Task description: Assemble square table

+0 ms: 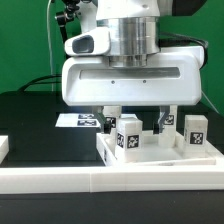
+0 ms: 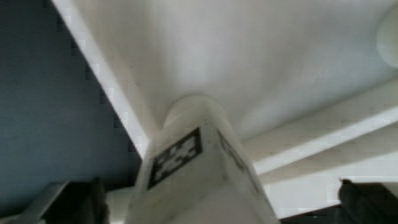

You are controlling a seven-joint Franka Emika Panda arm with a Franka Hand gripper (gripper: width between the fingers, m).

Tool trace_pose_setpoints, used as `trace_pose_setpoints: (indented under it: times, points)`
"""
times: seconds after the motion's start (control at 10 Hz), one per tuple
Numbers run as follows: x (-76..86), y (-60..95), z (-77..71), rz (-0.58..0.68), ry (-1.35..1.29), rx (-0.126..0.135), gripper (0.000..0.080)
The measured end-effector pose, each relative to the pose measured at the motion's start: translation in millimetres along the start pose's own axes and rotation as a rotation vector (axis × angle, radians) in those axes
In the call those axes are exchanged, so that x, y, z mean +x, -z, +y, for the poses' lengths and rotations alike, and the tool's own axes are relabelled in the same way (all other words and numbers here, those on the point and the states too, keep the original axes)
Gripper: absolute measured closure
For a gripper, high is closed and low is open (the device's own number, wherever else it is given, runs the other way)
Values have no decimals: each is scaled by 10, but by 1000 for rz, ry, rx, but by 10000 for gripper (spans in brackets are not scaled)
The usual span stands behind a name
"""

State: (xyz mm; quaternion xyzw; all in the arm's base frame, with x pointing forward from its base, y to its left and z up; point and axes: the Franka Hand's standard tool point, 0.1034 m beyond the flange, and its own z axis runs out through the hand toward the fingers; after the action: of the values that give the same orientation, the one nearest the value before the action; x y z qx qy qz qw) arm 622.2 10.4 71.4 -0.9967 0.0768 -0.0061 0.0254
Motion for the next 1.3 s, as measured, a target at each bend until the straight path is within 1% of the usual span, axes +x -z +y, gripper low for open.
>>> trace_pose_setpoints:
  times: [0.1,0.3,0.4,0.6,0.7,0.8,0.9,1.0,1.2,1.3]
  points:
    - [-1,0,-1,0,86,-6,150]
    - [3,5,8,0,199,-9,150]
    - [6,10,16,-1,306,-20,150]
    - [22,19,57,-2,437,-25,150]
    - [19,14,52,-2,421,-25,265]
    - [19,13,54,-2,420,-25,400]
    - [20,13,55,-2,413,-25,400]
    - [19,13,55,-2,398,-25,511]
    - [20,13,58,-2,396,-25,511]
    - [26,13,63,4,276,-16,511]
